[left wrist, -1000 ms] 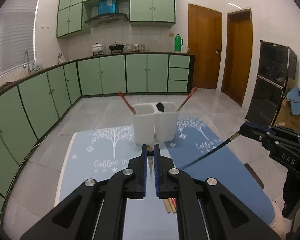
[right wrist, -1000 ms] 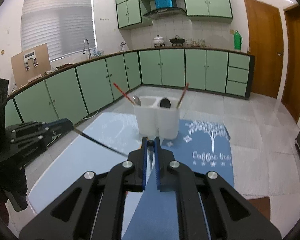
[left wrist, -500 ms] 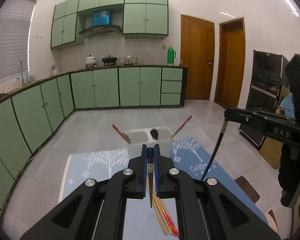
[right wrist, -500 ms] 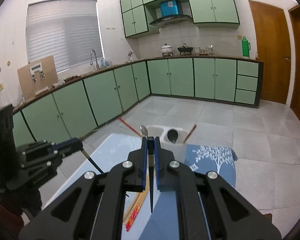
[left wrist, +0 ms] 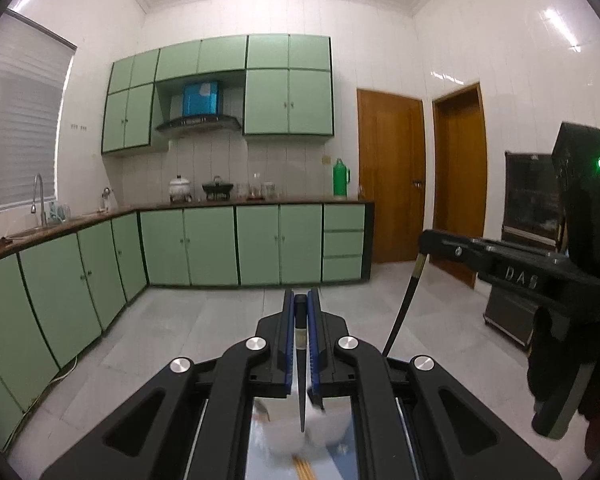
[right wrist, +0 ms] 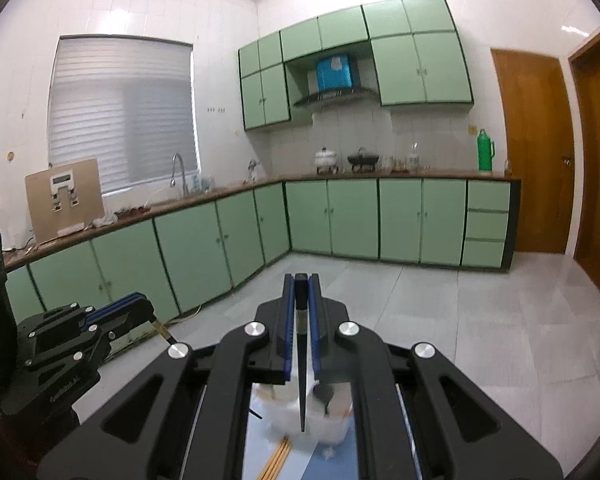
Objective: Organize utensils
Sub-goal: 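Carry both black chopsticks over the white holder and lower them in, then open both tools to release the black chopsticks into the holder, then move both open tools back over the remaining chopsticks on the mat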
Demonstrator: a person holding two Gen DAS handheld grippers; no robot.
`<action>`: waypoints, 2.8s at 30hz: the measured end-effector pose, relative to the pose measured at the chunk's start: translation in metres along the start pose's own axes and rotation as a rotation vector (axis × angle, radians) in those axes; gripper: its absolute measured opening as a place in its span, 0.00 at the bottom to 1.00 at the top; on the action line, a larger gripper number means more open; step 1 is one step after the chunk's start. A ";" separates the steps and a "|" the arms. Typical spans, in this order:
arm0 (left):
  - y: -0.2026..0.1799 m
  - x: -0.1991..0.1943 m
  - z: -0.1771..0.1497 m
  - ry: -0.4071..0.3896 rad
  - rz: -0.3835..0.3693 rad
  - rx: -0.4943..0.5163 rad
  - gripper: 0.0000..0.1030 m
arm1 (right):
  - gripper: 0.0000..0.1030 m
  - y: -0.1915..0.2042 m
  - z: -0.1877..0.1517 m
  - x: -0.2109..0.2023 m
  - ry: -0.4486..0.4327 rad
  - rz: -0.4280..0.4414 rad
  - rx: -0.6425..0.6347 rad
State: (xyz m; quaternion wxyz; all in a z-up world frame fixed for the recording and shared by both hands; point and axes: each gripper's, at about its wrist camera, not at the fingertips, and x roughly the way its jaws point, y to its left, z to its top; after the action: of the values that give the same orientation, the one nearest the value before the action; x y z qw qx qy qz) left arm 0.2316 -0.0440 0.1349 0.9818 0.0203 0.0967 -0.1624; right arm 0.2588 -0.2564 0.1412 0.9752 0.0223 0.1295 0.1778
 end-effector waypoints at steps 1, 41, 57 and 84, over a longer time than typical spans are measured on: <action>0.001 0.008 0.004 -0.012 0.008 0.002 0.06 | 0.06 -0.001 0.003 0.004 -0.006 -0.008 -0.006; 0.031 -0.009 -0.135 0.227 0.068 -0.119 0.59 | 0.71 -0.012 -0.146 -0.022 0.160 -0.159 0.044; 0.031 -0.032 -0.281 0.545 0.136 -0.131 0.61 | 0.77 0.050 -0.290 -0.039 0.401 -0.137 0.095; 0.029 -0.029 -0.325 0.669 0.143 -0.123 0.61 | 0.69 0.095 -0.360 -0.015 0.640 -0.130 -0.017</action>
State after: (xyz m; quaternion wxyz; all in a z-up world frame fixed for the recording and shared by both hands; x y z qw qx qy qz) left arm 0.1542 0.0154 -0.1781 0.9040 0.0200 0.4210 -0.0716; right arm 0.1193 -0.1731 -0.1944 0.8946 -0.0511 0.4290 0.1140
